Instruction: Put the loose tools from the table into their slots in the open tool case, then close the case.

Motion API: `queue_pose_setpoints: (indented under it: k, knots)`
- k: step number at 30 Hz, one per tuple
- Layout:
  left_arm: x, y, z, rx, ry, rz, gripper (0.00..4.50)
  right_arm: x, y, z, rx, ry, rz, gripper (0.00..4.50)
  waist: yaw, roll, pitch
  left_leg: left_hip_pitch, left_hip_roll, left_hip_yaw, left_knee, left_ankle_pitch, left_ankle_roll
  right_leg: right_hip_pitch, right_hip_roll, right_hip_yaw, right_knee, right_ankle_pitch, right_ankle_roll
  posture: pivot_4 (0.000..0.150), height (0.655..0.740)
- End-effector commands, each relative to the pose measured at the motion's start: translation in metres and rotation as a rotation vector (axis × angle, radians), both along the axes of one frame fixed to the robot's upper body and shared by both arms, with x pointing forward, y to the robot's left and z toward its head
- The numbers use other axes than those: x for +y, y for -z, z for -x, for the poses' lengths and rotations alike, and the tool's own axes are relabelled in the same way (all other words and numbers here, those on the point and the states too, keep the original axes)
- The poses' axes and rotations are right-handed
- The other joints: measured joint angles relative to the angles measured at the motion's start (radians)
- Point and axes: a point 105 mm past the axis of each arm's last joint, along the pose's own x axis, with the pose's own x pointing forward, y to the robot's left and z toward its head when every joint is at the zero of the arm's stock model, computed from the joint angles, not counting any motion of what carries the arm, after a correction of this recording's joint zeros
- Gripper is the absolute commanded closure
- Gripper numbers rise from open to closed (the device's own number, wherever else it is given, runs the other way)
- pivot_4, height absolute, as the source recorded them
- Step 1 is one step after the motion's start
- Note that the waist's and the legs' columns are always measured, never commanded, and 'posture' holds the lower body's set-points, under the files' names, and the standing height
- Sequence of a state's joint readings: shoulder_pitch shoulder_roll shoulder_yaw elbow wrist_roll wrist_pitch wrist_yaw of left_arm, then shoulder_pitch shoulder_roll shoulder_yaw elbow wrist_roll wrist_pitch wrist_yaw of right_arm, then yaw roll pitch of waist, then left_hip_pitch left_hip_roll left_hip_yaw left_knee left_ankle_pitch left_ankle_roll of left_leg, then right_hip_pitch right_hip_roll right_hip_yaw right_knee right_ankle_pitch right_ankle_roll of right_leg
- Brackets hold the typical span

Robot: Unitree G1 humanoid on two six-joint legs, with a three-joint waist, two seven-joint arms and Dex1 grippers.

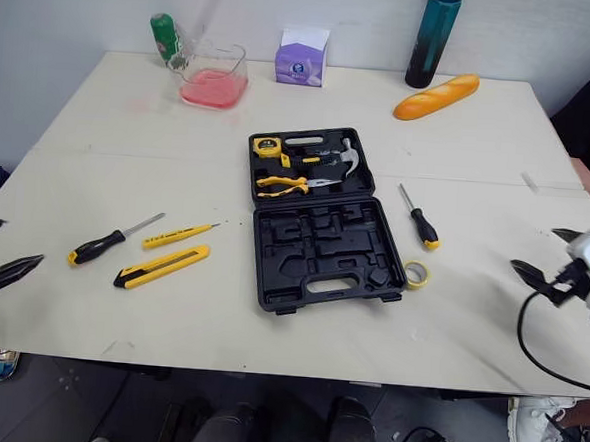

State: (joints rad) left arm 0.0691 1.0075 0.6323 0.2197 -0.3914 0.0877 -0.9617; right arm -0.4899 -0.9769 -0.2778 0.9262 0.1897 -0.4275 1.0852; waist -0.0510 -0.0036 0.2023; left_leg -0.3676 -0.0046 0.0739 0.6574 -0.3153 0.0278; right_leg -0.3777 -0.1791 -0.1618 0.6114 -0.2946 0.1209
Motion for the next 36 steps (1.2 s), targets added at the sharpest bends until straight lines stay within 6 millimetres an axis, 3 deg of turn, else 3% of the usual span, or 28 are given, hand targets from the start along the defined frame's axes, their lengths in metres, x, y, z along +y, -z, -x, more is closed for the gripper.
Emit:
queue_pose_setpoints:
  k: [1, 3, 6, 9, 13, 14, 19, 23, 27, 30, 36]
  knots:
    - [-0.019, -0.012, -0.011, -0.056, 0.044, 0.004, 0.00, 0.012, -0.017, -0.008, -0.026, -0.049, -0.026, 0.04, 0.003, 0.000, 0.000, 0.000, 0.000, 0.000, 0.000, 0.000, 0.000, 0.000, 0.000, 0.000, 0.000, 0.000, 0.000, 0.150, 0.7400]
    - [-0.041, -0.014, -0.021, -0.069, 0.091, 0.008, 0.00, 0.028, -0.017, -0.017, -0.002, -0.102, -0.041, 0.04, 0.007, 0.000, 0.000, -0.001, 0.000, -0.001, 0.001, 0.000, 0.000, 0.000, 0.000, 0.000, 0.000, 0.000, 0.000, 0.150, 0.7400]
    - [-0.084, -0.015, -0.043, -0.076, 0.175, 0.051, 0.79, 0.059, -0.019, -0.038, 0.024, -0.182, -0.064, 0.85, 0.017, 0.000, 0.000, -0.001, 0.000, -0.001, 0.004, 0.000, 0.000, 0.001, 0.001, 0.000, 0.001, 0.000, 0.000, 0.150, 0.7400]
    - [-0.121, -0.010, -0.056, -0.041, 0.250, 0.111, 2.19, 0.078, -0.018, -0.053, 0.030, -0.210, -0.021, 2.37, 0.022, 0.000, 0.000, -0.002, 0.000, -0.002, 0.006, 0.000, 0.000, 0.001, 0.001, 0.001, 0.002, 0.001, 0.000, 0.150, 0.7400]
    - [-0.153, -0.004, -0.065, 0.001, 0.309, 0.122, 4.21, 0.095, -0.022, -0.068, 0.020, -0.229, 0.001, 4.46, 0.023, 0.000, 0.000, -0.004, 0.000, -0.003, 0.006, -0.001, -0.001, 0.000, 0.003, 0.000, 0.000, 0.001, 0.000, 0.150, 0.7400]
    - [-0.161, -0.004, -0.070, 0.001, 0.316, 0.127, 4.43, 0.102, -0.023, -0.072, 0.017, -0.237, 0.013, 4.50, 0.024, 0.000, 0.000, -0.004, 0.000, -0.003, 0.005, -0.001, -0.001, 0.000, 0.004, 0.000, -0.001, 0.001, 0.000, 0.150, 0.7400]
    - [-0.203, 0.001, -0.097, 0.044, 0.343, 0.195, 4.43, 0.139, -0.023, -0.097, 0.015, -0.256, 0.094, 4.50, 0.024, 0.000, 0.000, -0.004, 0.001, -0.003, 0.009, 0.000, 0.000, 0.002, 0.006, -0.001, 0.001, 0.002, 0.001, 0.150, 0.7400]
    - [-0.224, 0.003, -0.110, 0.070, 0.347, 0.235, 4.43, 0.151, -0.021, -0.110, 0.023, -0.222, 0.168, 4.50, 0.023, 0.000, 0.000, -0.004, 0.001, -0.003, 0.008, 0.000, -0.001, 0.001, 0.007, 0.000, 0.000, 0.001, 0.001, 0.150, 0.7400]
    - [-0.232, 0.011, -0.118, 0.115, 0.327, 0.262, 4.43, 0.165, -0.022, -0.115, 0.006, -0.239, 0.171, 4.50, 0.022, 0.000, 0.000, -0.007, 0.002, -0.005, 0.007, 0.000, -0.001, 0.000, 0.009, 0.000, -0.003, 0.001, 0.001, 0.150, 0.7400]
    - [-0.227, 0.025, -0.130, 0.144, 0.250, 0.260, 4.43, 0.178, -0.023, -0.120, -0.013, -0.245, 0.212, 4.50, 0.021, 0.000, 0.000, -0.006, 0.002, -0.004, 0.008, 0.001, -0.001, 0.001, 0.009, 0.001, -0.002, 0.001, 0.001, 0.150, 0.7400]
    - [-0.232, 0.034, -0.139, 0.191, 0.236, 0.282, 4.43, 0.181, -0.023, -0.127, 0.018, -0.204, 0.219, 4.50, 0.022, 0.000, 0.000, -0.006, 0.003, -0.005, 0.009, 0.001, -0.002, 0.000, 0.010, 0.001, -0.001, 0.001, 0.001, 0.150, 0.7400]
